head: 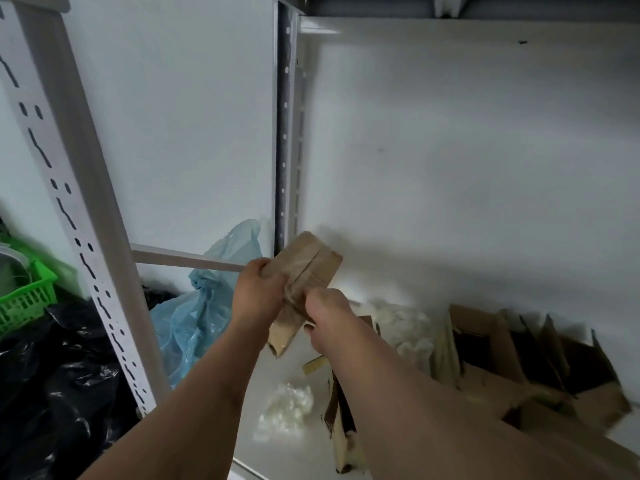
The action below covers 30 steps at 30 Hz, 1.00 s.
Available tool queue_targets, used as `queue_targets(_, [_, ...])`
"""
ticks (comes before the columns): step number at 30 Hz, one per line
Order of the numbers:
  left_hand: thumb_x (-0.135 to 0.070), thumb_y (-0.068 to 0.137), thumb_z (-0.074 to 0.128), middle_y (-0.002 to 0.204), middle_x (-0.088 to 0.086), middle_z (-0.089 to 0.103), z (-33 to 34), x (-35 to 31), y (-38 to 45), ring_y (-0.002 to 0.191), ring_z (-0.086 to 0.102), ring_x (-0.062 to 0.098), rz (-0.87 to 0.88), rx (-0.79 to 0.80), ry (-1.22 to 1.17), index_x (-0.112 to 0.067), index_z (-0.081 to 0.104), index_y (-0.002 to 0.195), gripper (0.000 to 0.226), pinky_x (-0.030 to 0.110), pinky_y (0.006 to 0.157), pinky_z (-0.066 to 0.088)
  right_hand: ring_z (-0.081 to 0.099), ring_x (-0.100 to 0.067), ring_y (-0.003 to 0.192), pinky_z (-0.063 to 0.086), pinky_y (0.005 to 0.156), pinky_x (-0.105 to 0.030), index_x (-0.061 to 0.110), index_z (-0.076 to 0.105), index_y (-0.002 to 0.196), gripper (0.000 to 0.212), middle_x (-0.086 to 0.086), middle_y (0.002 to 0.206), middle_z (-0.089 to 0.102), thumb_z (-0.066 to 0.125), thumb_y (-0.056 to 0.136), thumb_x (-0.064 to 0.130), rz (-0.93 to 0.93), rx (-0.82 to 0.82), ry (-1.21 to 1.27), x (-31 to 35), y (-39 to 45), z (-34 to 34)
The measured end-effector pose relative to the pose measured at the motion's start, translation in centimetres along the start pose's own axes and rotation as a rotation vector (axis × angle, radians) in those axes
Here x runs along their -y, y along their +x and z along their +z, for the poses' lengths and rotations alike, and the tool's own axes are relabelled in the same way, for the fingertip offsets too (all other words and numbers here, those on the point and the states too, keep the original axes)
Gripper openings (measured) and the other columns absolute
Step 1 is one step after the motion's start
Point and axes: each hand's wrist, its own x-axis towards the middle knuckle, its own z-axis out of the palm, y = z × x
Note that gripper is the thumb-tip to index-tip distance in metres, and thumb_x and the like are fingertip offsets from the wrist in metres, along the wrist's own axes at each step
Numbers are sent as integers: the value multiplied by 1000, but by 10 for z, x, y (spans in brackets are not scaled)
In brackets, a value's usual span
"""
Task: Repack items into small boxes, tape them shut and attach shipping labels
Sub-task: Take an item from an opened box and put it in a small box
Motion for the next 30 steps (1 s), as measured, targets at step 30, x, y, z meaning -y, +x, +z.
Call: queue_targets(30, [-47, 97, 49, 116, -3, 61, 240, -31, -422, 102, 60, 20, 97, 652, -8, -31, 49, 132, 39, 47, 89, 54, 62, -23, 90, 55, 86, -47, 18, 56, 100, 36, -6, 99, 63, 60, 87, 51, -175, -753, 43, -137, -221, -444])
